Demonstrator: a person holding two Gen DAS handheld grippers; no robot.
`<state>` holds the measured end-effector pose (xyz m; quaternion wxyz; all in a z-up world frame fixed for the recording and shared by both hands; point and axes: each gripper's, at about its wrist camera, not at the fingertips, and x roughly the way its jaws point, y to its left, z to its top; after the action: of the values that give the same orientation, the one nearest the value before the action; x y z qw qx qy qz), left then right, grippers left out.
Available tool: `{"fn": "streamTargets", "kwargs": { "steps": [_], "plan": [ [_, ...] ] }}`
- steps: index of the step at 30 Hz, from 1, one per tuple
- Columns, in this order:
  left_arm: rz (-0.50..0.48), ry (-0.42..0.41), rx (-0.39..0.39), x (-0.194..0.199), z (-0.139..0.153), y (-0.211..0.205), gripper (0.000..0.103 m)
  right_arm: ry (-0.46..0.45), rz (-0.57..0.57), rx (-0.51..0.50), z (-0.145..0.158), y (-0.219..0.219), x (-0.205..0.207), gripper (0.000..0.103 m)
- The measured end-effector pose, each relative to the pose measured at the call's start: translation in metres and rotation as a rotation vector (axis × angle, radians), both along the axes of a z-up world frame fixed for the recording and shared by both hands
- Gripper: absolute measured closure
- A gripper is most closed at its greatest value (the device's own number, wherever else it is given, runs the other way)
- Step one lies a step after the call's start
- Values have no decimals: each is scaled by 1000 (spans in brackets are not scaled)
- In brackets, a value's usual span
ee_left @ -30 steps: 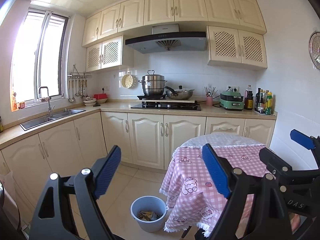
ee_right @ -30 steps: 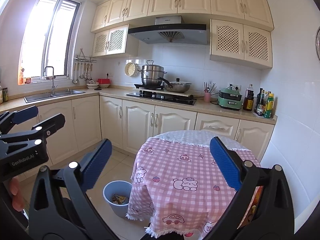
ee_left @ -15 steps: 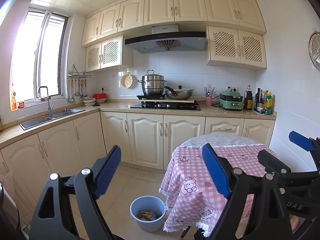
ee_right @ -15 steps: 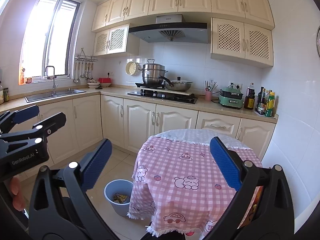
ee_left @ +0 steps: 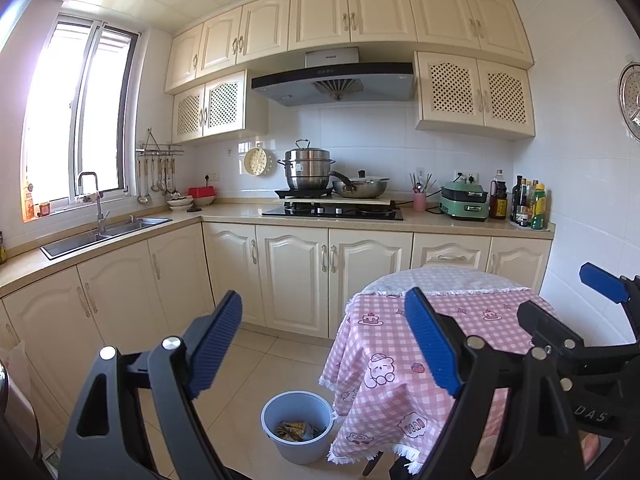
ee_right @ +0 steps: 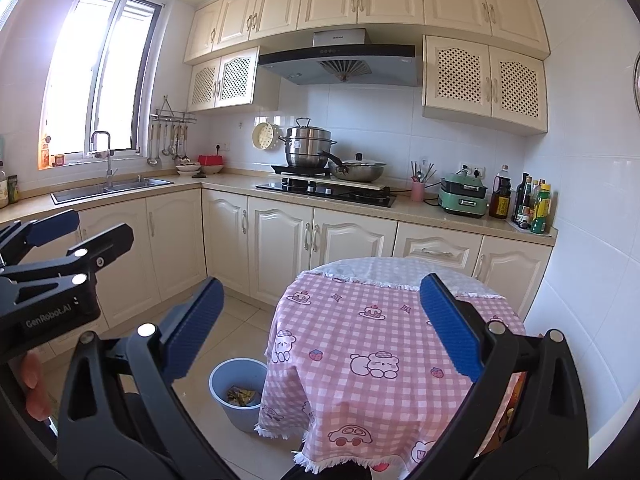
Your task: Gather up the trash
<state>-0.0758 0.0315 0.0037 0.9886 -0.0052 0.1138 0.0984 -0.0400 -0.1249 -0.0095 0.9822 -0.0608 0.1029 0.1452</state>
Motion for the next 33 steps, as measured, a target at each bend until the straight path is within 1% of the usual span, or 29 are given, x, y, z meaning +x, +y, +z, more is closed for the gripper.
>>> {"fn": "streamTargets", "kwargs": {
  "steps": [33],
  "plan": [
    [-1,18,0,3,-9,3,21,14,15,-5,-4,6,4,7]
  ]
}}
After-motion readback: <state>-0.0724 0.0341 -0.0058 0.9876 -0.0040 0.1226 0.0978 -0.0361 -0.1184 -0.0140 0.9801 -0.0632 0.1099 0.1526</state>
